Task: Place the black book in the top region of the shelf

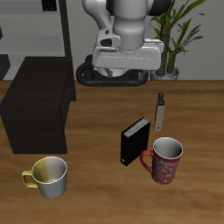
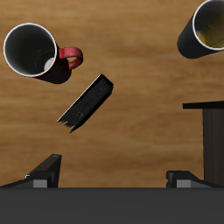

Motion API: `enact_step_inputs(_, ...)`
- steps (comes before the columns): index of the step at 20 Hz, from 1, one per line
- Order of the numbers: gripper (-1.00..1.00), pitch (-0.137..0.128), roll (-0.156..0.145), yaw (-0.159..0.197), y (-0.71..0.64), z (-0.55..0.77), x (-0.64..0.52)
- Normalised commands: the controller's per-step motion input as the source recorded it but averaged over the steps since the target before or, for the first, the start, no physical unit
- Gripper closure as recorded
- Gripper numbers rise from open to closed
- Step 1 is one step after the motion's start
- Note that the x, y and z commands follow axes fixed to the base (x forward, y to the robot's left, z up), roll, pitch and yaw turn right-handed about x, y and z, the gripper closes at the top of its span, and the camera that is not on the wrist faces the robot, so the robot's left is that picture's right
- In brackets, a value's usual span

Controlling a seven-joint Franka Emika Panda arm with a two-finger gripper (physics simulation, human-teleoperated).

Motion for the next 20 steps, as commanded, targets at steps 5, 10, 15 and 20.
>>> enact_step_inputs(5,-1.0,-0.003,0.023,-0.017,0.16,-0.07,0.12)
enact_step_inputs(10,-1.0,0.016,0.002,-0.034,0.08,-0.04,0.19)
enact_step_inputs(15,-1.0,-0.033,0.008,-0.027,0.01,0.0,0.11)
enact_step_inputs(20,-1.0,-0.001,0.001,-0.023,0.0,-0.09,0.16)
